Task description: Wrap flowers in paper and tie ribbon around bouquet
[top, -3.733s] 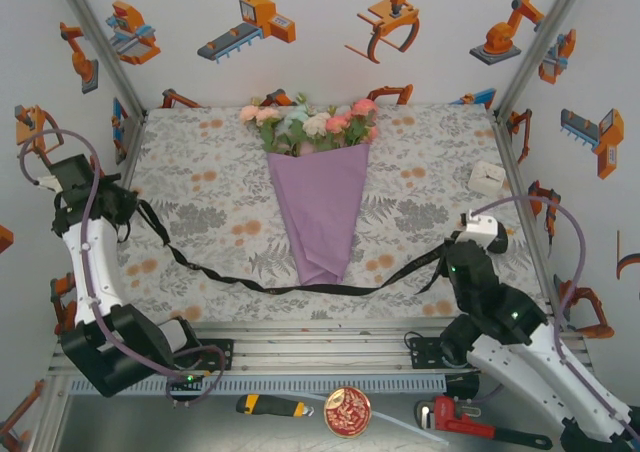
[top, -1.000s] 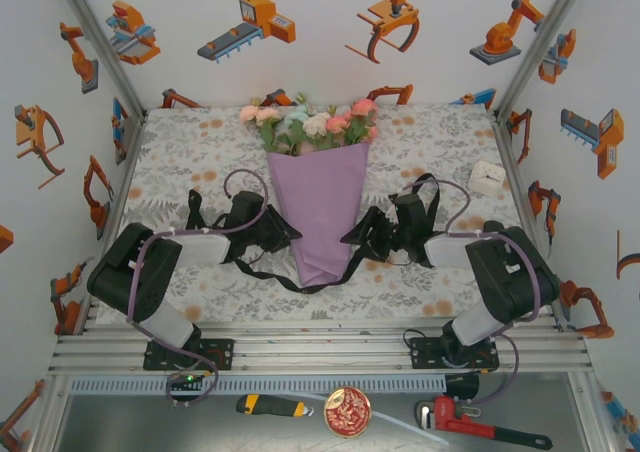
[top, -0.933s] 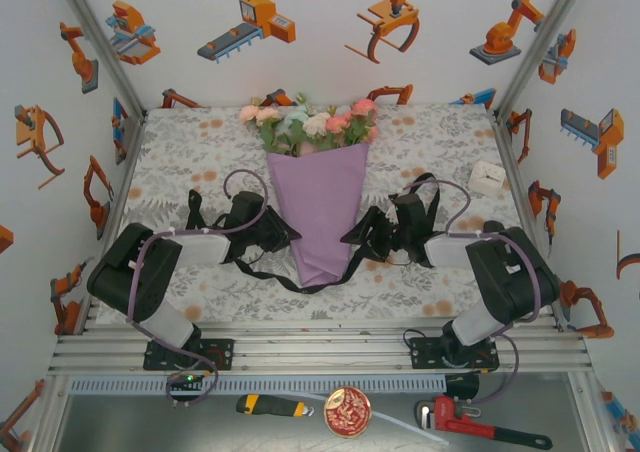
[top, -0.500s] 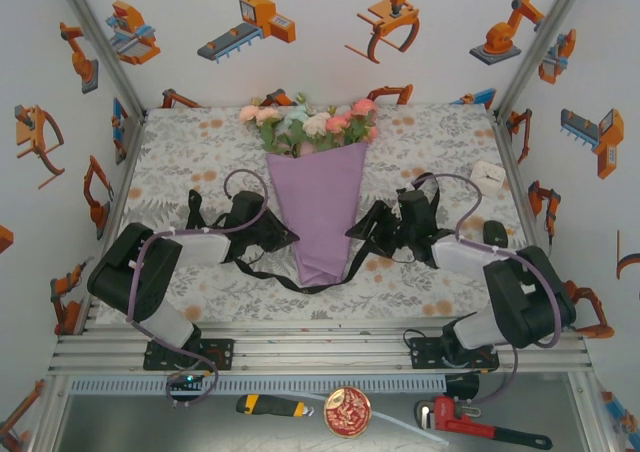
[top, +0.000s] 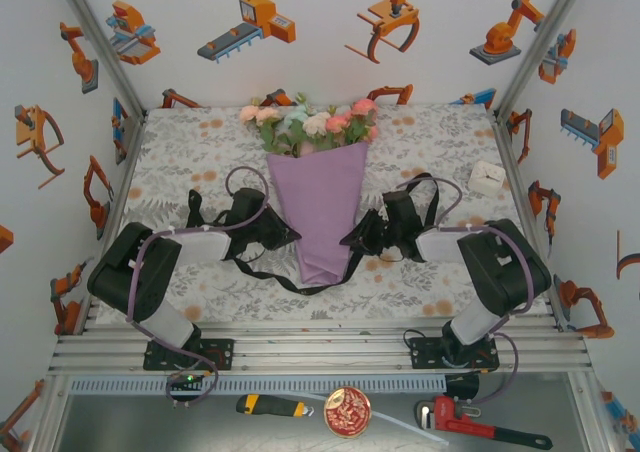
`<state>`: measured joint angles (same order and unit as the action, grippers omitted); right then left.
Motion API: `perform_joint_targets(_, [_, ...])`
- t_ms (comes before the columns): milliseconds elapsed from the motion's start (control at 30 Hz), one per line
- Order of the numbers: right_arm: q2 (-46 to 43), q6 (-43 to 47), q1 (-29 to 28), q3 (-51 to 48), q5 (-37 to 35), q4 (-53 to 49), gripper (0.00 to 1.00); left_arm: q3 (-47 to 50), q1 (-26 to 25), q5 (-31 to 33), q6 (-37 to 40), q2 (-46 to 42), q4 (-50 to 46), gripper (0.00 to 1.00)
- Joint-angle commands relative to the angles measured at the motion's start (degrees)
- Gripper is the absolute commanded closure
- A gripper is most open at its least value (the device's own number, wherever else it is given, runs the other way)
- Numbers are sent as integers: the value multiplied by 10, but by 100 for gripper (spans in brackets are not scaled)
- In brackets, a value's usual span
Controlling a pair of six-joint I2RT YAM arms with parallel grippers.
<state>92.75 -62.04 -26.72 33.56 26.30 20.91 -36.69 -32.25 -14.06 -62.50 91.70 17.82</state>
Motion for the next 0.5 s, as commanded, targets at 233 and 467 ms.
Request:
perform_joint_targets(233, [-62, 2, -8, 26, 14, -15, 94, -26, -3, -21, 6, -63, -42, 99])
perform_joint_targets(467, [-91, 6, -25, 15, 13, -40, 94, -17, -7, -28, 15, -103, -73, 100])
